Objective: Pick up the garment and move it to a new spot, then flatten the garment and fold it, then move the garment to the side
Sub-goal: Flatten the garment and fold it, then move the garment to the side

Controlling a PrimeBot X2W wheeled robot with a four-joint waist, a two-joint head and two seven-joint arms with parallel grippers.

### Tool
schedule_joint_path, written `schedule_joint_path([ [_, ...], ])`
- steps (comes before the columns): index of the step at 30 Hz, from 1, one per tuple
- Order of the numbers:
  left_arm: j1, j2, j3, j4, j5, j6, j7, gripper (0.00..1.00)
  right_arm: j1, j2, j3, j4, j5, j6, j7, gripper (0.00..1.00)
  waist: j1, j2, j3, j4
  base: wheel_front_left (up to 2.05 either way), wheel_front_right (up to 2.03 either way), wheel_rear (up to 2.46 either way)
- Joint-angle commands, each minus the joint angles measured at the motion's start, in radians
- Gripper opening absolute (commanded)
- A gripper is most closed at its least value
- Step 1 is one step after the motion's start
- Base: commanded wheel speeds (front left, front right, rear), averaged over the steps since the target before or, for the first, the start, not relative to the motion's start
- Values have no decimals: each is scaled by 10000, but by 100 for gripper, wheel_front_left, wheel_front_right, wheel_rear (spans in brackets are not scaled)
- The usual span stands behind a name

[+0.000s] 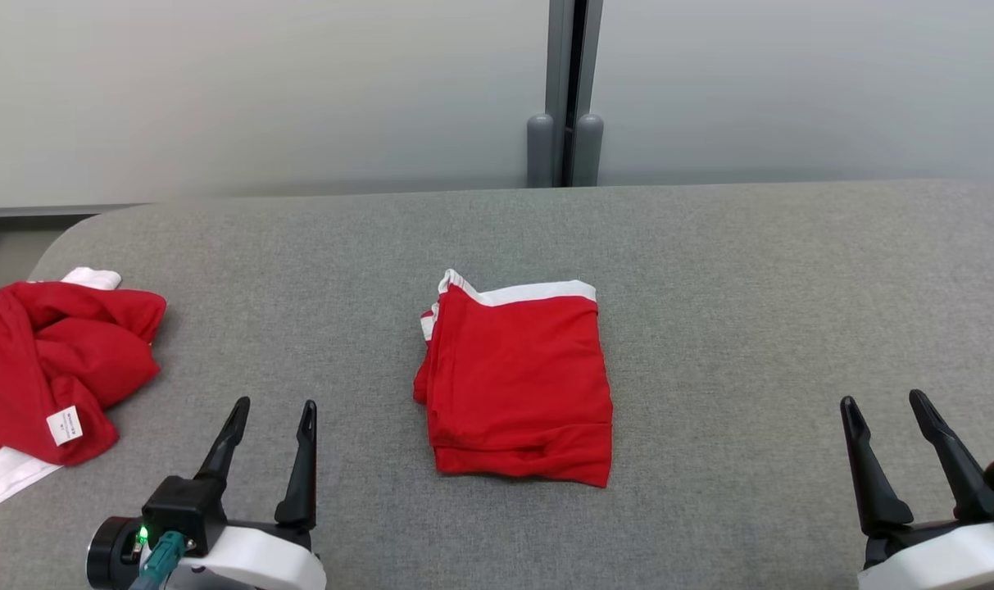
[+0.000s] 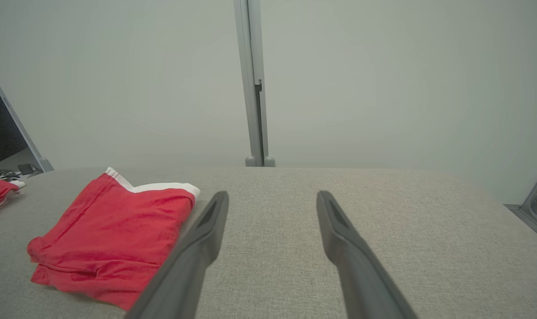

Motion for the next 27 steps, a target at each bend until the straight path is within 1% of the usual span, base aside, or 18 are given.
schedule_joint_path([
  [1, 147, 71, 14, -32, -48, 80, 34, 100, 170, 47, -64, -130, -55, 0, 71, 100, 0, -1, -134, -49, 0, 0, 0],
  [9, 457, 182, -22, -125, -73, 204, 192, 100, 468, 127, -135, -409, -73, 0, 291, 100, 0, -1, -456, -107, 0, 0, 0],
  [27, 551, 311, -89, -300, -182, 366, 330, 100, 551, 300, -218, -539, -82, 0, 396, 100, 0, -1, -454, -93, 0, 0, 0],
])
